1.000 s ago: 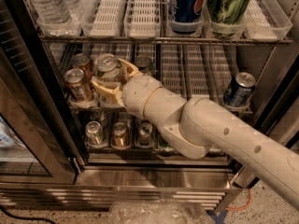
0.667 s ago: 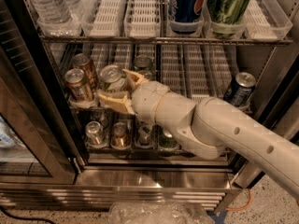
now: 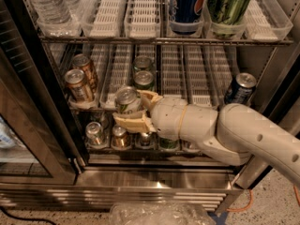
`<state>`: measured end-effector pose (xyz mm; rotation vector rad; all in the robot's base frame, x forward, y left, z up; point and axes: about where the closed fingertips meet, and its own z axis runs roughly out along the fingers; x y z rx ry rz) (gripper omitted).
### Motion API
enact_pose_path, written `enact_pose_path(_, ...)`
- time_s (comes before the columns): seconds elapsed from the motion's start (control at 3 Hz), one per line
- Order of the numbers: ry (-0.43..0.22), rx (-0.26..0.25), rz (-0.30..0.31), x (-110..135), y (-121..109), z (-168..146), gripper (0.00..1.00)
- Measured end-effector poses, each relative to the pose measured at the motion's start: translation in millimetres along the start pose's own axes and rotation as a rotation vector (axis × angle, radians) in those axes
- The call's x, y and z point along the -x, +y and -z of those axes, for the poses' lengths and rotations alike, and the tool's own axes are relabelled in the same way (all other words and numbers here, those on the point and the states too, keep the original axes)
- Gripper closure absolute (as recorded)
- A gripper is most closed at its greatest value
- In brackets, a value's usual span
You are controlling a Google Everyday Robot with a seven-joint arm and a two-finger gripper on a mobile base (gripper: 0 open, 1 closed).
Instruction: Pick 7up can from middle shelf of fridge
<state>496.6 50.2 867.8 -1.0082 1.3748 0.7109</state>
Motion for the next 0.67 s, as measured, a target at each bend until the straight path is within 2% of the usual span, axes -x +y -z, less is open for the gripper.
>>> enact_pose_path(0.33, 0.013, -0.020, 0.002, -3, 28, 58, 1.00)
enact_pose_path(0.67, 0.018, -0.049, -0.001, -5, 23, 70, 1.00)
